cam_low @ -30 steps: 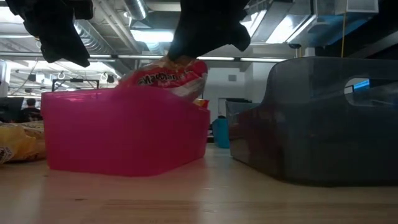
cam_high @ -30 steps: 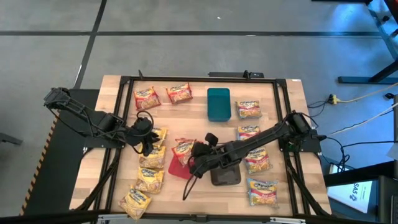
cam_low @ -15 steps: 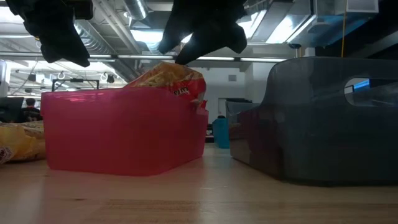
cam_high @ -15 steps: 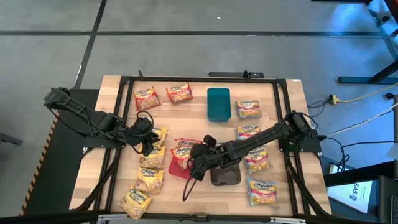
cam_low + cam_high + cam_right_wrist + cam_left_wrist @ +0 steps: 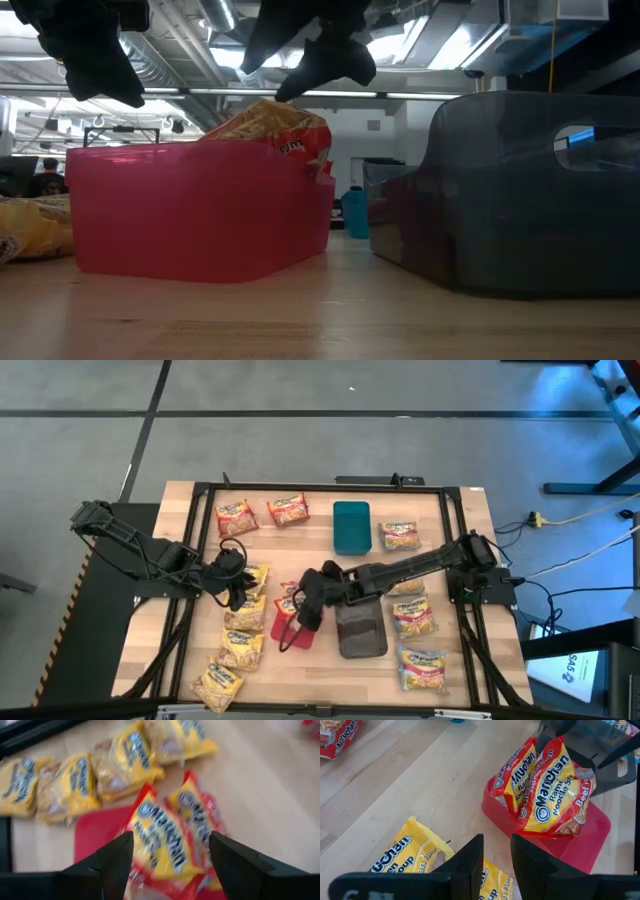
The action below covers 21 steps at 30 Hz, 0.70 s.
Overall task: Sort Maruchan noodles
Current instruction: Put the red bag into the red bin
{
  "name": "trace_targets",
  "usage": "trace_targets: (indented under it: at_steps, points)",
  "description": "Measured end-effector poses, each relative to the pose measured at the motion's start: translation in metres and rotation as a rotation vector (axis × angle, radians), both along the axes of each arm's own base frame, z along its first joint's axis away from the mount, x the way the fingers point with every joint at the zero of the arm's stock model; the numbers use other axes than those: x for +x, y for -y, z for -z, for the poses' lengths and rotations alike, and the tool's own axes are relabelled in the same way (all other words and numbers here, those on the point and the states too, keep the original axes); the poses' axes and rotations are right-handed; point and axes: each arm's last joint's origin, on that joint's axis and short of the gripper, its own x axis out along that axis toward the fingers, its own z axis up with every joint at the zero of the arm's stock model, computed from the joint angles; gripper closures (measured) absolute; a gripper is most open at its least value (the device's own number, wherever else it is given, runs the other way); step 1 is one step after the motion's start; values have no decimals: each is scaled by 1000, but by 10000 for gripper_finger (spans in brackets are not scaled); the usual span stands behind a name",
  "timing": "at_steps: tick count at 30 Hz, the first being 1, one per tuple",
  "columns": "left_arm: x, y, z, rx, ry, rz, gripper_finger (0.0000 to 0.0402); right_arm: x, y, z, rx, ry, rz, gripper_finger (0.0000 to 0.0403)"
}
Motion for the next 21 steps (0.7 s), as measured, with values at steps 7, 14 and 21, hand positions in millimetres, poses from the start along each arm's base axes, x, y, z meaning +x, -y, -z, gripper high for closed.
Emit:
trace_targets:
  at_steps: [7,14,21]
  points:
    - [0,0,0,2,0,1,310,-3,5,4,59,-68,-16,163]
    - [0,0,0,6,-1,5,310,-4,16,15,68,-128,-11,170]
    - [0,0,0,6,-1,5,310,-8,26,34,130,-180,6,171]
